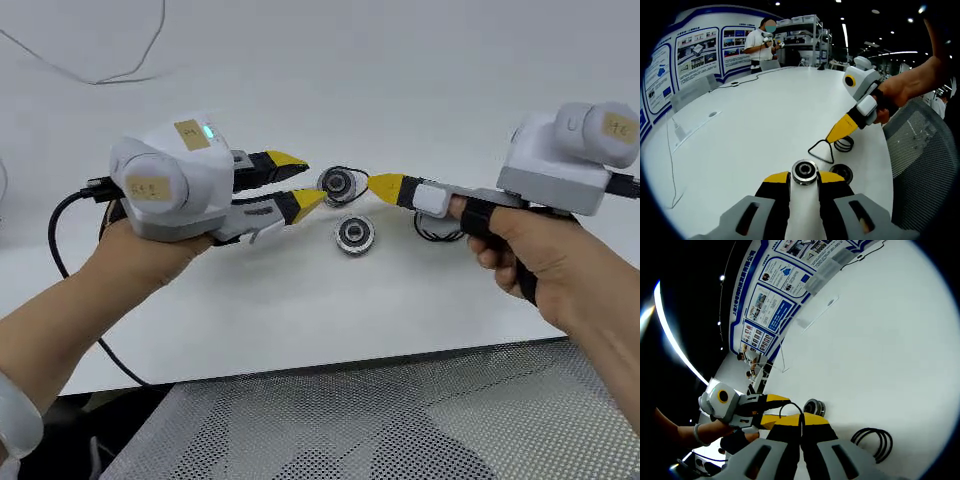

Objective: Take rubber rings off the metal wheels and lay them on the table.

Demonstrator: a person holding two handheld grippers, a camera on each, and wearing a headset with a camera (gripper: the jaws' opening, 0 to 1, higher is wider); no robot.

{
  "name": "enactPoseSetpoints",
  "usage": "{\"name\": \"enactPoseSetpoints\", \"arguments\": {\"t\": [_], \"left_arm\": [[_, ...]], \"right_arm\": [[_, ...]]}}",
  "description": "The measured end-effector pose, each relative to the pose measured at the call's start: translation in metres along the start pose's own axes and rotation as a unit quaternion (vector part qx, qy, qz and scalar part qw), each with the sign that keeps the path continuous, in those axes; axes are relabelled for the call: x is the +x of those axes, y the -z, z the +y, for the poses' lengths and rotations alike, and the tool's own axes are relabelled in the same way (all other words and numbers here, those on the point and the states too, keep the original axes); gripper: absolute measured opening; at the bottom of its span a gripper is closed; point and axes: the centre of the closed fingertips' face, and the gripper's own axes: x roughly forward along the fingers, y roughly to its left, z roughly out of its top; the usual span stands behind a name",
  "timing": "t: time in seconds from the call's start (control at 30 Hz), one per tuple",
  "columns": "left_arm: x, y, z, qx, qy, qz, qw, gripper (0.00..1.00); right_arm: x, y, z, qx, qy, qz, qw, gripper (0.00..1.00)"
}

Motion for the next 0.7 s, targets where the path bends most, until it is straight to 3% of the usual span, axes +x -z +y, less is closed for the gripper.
{"name": "enactPoseSetpoints", "arguments": {"t": [0.33,0.43,0.5,0.6,0.7], "left_arm": [[-0.007,0.008,-0.004,-0.008,-0.002,0.004,1.0000,0.21],[-0.009,0.010,-0.005,-0.010,-0.003,0.007,0.9999,0.21],[-0.010,0.011,-0.005,-0.011,-0.004,0.007,0.9999,0.22],[-0.010,0.012,-0.005,-0.012,-0.005,0.009,0.9999,0.21],[-0.010,0.012,-0.005,-0.012,-0.006,0.010,0.9999,0.21]], "right_arm": [[-0.047,0.007,-0.034,-0.009,0.071,0.002,0.9974,0.01],[-0.057,0.008,-0.045,-0.030,0.105,0.007,0.9940,0.01],[-0.063,0.007,-0.052,-0.074,0.134,0.019,0.9880,0.01],[-0.062,0.005,-0.052,-0.148,0.162,0.045,0.9747,0.01],[-0.058,0.005,-0.057,-0.269,0.201,0.096,0.9370,0.01]]}}
